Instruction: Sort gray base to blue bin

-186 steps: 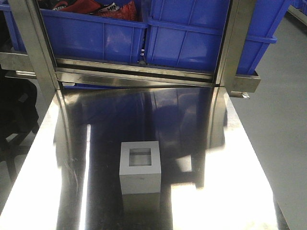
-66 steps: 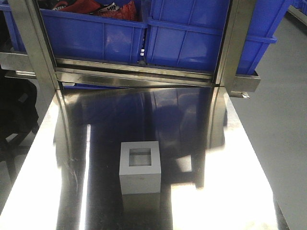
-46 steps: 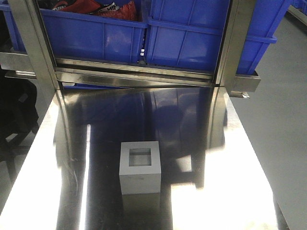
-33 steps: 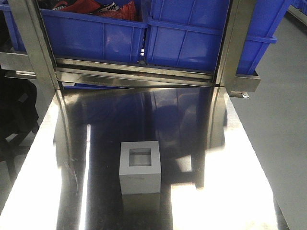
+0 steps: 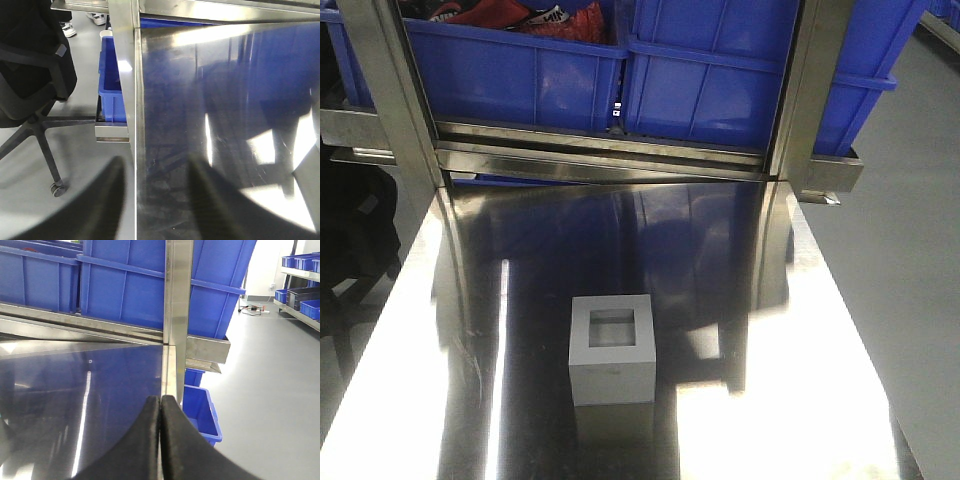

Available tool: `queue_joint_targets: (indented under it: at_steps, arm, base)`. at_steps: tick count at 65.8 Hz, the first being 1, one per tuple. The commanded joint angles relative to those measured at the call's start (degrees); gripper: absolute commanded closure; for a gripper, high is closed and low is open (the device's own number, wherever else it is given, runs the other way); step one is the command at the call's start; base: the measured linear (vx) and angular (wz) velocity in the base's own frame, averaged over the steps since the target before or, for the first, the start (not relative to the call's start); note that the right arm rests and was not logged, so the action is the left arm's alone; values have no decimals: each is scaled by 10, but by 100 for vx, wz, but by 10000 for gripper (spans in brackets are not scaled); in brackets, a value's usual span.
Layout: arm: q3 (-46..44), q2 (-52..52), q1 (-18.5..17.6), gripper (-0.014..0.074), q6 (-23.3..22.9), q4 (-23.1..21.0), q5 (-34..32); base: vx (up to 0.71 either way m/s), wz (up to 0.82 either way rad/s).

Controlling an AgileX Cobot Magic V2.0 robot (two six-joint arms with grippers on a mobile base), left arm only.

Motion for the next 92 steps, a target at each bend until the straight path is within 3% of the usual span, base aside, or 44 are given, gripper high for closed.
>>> queue_joint_targets:
  at_steps: [1, 19, 27, 32, 40, 56, 65, 72, 92]
  arm:
    - [-21, 3, -4, 162, 0, -7, -35]
    - [-21, 3, -4, 146, -5, -14, -35]
    - [-22, 3, -4, 146, 0, -49, -34]
    - [-34, 15, -4, 146, 26, -79, -13]
    - [-73, 54, -4, 146, 100, -188, 28]
    - [-149, 163, -4, 146, 336, -457, 91]
    - [-181, 227, -6, 146, 418, -547, 141]
    - [-200, 267, -36, 146, 423, -555, 136]
    - [-248, 389, -208, 146, 408, -542, 8]
  base:
    - [0, 0]
    - [0, 0]
    - [0, 0]
    - [0, 0]
    - [0, 0]
    - [0, 0]
    - [0, 0]
    - [0, 0]
    - [0, 0]
